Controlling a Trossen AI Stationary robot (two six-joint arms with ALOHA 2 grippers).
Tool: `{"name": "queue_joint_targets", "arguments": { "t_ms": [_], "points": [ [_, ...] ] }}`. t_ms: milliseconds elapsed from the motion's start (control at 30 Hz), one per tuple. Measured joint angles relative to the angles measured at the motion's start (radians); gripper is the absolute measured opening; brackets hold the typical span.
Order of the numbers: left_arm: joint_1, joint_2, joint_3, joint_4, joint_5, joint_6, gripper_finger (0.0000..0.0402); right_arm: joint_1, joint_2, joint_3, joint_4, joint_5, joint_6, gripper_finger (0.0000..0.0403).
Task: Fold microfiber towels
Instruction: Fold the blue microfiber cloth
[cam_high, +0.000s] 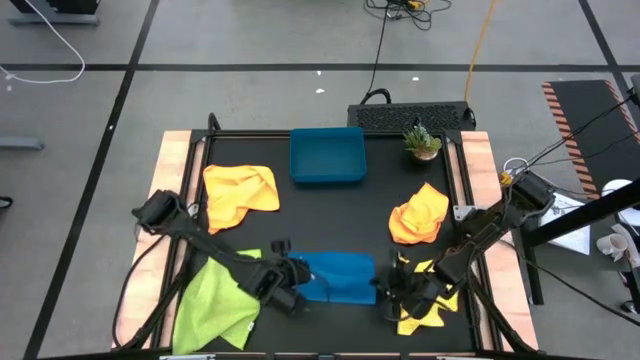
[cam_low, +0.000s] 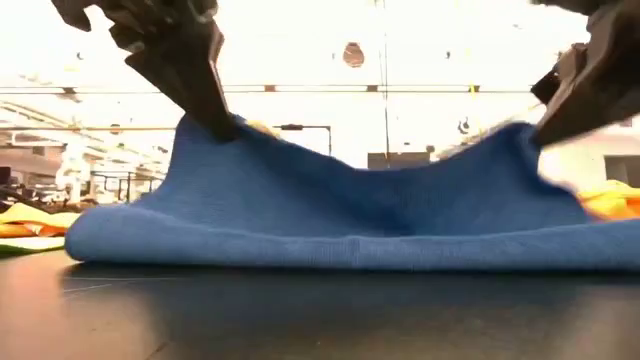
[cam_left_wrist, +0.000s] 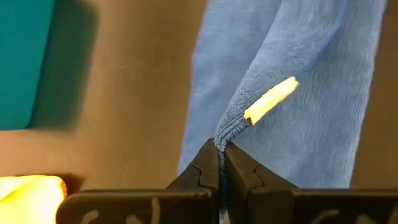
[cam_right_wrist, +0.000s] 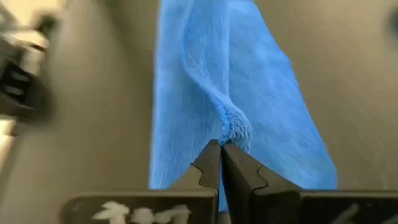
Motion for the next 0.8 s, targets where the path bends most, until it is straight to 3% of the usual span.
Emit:
{"name": "queue_joint_targets", "arguments": {
  "t_ms": [533, 800],
  "points": [
    [0.055, 0.0, -0.001, -0.018, 0.105, -0.032, 0.0004, -0.072, 0.069, -0.001, -0.084, -0.008, 0.066, 0.0],
    [0.056, 0.0, -0.1, 0.003, 0.128, -0.079, 0.0008, -0.092, 0.071, -0.001, -0.094, -0.007, 0.051, 0.0]
  ]
}}
